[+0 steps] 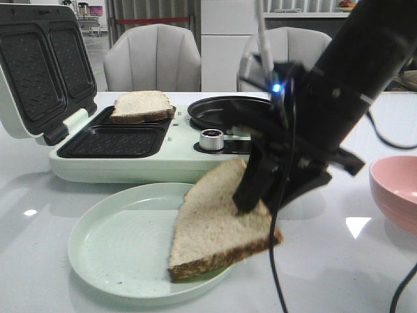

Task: Make breakfast with bread and shrimp
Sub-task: 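Carry the bread slice over and lay it on the waffle plate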

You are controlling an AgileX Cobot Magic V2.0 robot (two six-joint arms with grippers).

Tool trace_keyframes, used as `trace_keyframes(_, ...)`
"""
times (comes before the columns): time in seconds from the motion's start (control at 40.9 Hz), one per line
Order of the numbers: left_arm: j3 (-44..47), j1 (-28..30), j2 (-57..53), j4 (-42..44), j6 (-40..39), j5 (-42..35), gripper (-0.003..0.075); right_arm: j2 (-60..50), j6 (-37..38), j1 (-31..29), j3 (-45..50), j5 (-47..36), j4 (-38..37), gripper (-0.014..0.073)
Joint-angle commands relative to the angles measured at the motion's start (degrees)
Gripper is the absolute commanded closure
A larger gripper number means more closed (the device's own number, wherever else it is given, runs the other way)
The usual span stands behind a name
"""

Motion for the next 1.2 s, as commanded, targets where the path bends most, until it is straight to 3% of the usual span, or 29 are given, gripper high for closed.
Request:
trace_keyframes(0.0, -1.51, -0.37, -0.28, -0.14, -0.13, -4.08, 0.0526, -6.81, -0.82, -0.08, -1.68, 0.64, 1.14, 0.0548)
trace_keyframes(0.22, -1.51, -0.37, -0.28, -0.14, -0.13, -4.08, 0.0526, -10.20, -1.40, 0.27, -7.16, -1.04, 3.93, 0.0548)
trace_keyframes(0.537, -1.51, -0.37, -0.28, -0.14, -0.13, -4.08, 0.0526, 0.05, -2.70, 4.61, -20.87, -15.11, 10.56, 0.0548)
trace_keyframes(0.806, -1.51, -0.37, -0.28, -0.24, -0.13, -4.08, 0.0526, 13.26, -2.70, 4.66, -34.73, -11.40, 15.15, 0.0531)
trace_keyframes(0.977, -1.51, -0.37, -0.28, -0.24, -0.13, -4.08, 0.0526, 20.55, -2.70, 5.18, -42.56, -6.73, 16.31, 0.0411)
trace_keyframes(1.172, -1.51, -0.37, -0.28, -0.24, -0.13, -4.08, 0.0526, 24.12, -2.70, 5.14, -46.15, -5.65, 16.36, 0.0106)
